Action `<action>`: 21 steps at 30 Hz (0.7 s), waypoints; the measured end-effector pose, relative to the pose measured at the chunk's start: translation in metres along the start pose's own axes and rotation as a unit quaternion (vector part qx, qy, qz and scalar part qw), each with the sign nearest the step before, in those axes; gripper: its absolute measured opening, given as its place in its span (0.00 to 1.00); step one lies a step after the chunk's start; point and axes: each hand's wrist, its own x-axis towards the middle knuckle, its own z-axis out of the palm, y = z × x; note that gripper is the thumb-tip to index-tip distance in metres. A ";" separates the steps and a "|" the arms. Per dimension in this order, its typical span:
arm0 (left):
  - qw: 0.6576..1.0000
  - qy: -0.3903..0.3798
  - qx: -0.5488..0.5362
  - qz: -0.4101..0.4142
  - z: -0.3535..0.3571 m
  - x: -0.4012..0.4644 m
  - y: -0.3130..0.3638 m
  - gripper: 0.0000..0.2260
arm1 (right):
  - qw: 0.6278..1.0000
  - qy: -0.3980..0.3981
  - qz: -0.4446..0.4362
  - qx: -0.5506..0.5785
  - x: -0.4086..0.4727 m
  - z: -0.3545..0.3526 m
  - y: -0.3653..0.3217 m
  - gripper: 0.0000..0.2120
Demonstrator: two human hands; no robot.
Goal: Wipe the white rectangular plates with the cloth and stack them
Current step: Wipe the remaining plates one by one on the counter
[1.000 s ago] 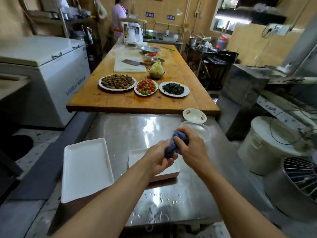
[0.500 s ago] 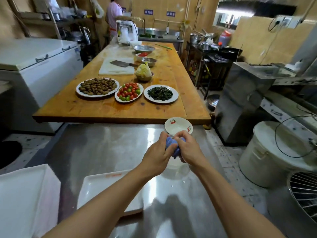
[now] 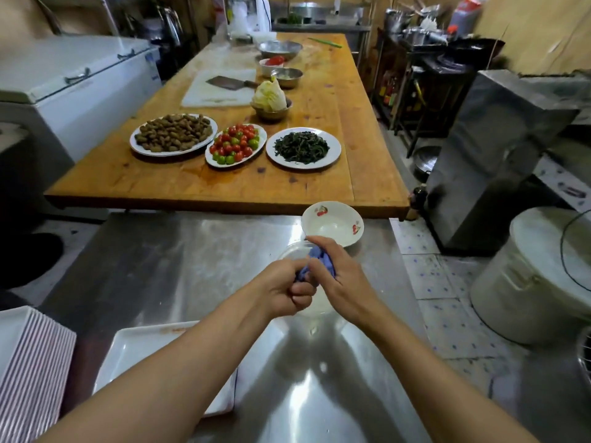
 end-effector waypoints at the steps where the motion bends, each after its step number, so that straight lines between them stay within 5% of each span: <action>1: 1.000 -0.003 0.018 -0.002 0.001 0.003 -0.001 0.16 | 1.000 0.024 -0.006 -0.012 0.003 0.003 0.001 0.08; 4: 0.991 0.009 0.119 0.055 0.002 0.010 -0.005 0.14 | 0.995 0.085 0.053 -0.006 0.017 0.007 0.004 0.12; 8: 0.949 0.060 0.254 0.176 0.002 0.014 -0.003 0.08 | 0.989 0.050 0.136 0.015 0.042 0.002 0.006 0.18; 10: 0.897 0.108 0.359 0.234 0.000 0.017 0.000 0.07 | 0.985 0.033 0.165 0.035 0.052 0.002 0.006 0.18; 13: 0.751 0.153 0.565 0.305 -0.008 0.024 0.003 0.07 | 0.968 -0.006 0.238 0.073 0.061 0.004 0.011 0.15; 15: 0.684 0.160 0.637 0.315 -0.014 0.029 0.003 0.06 | 0.958 -0.036 0.270 0.083 0.065 0.008 0.016 0.15; 21: 0.601 0.127 0.703 0.358 -0.028 0.042 -0.002 0.05 | 0.945 -0.082 0.314 0.028 0.072 0.018 0.035 0.17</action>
